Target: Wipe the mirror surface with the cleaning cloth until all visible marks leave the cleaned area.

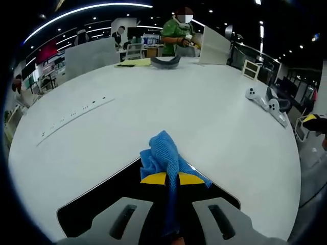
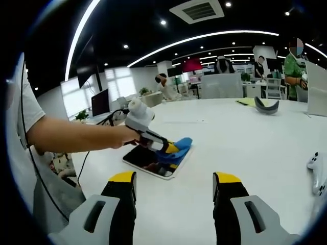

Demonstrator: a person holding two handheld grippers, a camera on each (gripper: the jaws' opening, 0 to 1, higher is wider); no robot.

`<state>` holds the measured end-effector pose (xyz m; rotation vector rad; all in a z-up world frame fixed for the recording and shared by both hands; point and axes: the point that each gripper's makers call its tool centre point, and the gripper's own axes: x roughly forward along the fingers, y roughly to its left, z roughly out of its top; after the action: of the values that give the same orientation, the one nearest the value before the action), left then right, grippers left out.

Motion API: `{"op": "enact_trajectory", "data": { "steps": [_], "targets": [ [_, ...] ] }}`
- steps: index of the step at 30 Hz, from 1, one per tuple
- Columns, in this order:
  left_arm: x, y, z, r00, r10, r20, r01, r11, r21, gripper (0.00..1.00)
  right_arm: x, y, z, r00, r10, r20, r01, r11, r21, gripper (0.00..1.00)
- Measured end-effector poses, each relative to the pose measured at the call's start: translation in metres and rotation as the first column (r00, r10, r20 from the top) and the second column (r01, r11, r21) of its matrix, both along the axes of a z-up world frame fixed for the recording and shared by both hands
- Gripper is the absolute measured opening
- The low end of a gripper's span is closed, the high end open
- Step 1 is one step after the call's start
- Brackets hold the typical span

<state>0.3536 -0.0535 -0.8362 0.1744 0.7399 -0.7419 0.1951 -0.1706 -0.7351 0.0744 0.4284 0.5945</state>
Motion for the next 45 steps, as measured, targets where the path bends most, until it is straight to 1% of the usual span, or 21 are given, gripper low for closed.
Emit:
{"op": "enact_trajectory", "data": {
  "steps": [12,22,35,45],
  "targets": [
    [-0.014,0.000,-0.001,1.000,-0.011,-0.007,0.011,1.000,-0.013,0.04,0.000,0.002,0.001,1.000,0.007,0.005,-0.007,1.000,0.002,0.59],
    [-0.032,-0.001,-0.001,1.000,-0.019,-0.010,0.019,1.000,-0.023,0.04,-0.002,0.005,0.004,1.000,0.013,0.014,-0.013,1.000,0.005,0.59],
    [-0.042,-0.001,-0.004,1.000,-0.016,-0.016,0.016,0.999,-0.036,0.04,-0.004,0.006,0.007,1.000,0.018,0.024,-0.018,1.000,0.007,0.59],
    [-0.054,-0.004,-0.004,1.000,-0.019,-0.022,0.018,0.999,-0.043,0.04,-0.005,0.006,0.008,1.000,0.014,0.026,-0.014,1.000,0.010,0.59]
  ]
}}
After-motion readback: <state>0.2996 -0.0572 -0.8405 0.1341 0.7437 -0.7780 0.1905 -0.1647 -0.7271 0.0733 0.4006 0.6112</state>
